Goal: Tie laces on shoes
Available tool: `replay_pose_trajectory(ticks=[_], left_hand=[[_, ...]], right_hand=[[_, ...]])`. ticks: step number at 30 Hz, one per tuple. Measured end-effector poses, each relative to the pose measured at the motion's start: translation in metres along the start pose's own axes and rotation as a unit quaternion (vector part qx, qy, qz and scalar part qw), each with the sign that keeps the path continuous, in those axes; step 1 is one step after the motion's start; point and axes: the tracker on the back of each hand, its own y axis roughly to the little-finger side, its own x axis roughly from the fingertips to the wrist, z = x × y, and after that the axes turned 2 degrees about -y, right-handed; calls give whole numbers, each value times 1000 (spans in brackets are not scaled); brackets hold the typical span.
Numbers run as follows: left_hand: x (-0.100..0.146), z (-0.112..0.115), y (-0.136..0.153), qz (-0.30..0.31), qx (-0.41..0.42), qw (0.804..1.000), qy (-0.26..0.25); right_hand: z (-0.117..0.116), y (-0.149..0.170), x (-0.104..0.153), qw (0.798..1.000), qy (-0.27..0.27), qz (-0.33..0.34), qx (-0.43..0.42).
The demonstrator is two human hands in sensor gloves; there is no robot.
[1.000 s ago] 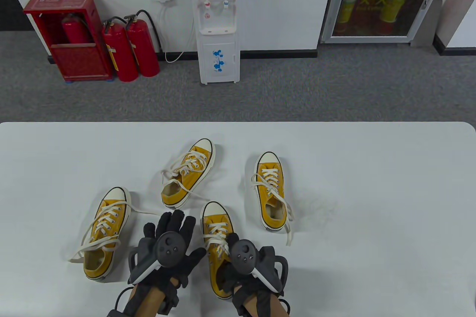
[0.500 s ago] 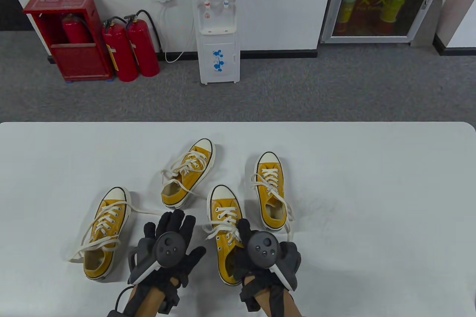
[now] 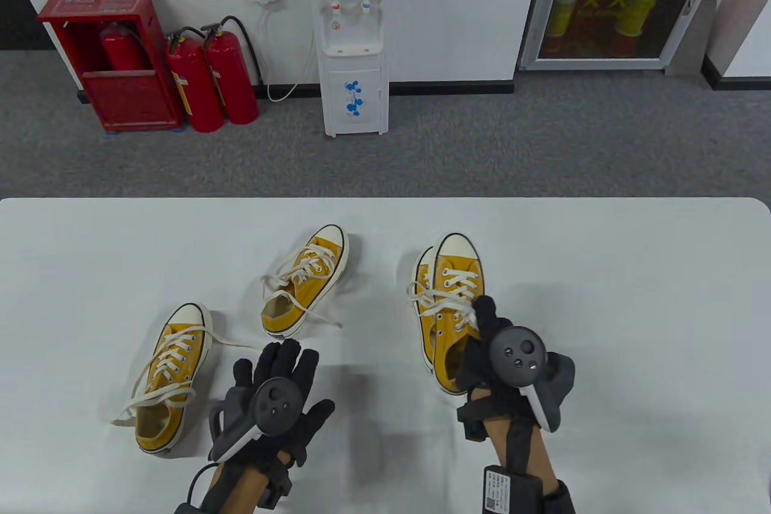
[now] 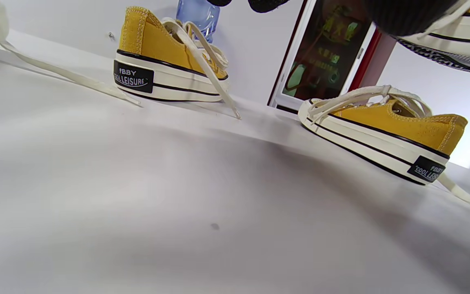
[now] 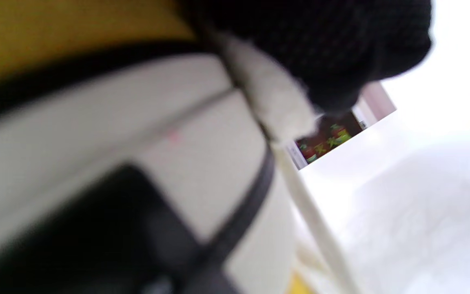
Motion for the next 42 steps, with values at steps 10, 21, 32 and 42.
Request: replay_pose_trajectory(ticks=[10, 21, 32, 42], left_hand=[[-1, 2, 2, -7, 2, 1000, 7], [-1, 1, 1, -8, -1, 1000, 14], [-2, 3, 0, -4, -4, 1000, 15], [-2, 2, 1, -6, -4, 1000, 15]], right_hand=[[-4, 55, -48, 997, -10, -58, 48], [-41, 82, -68, 993, -45, -67, 92], [-57, 116, -62, 993, -53, -83, 58], [-34, 103, -55, 990, -85, -81, 77]])
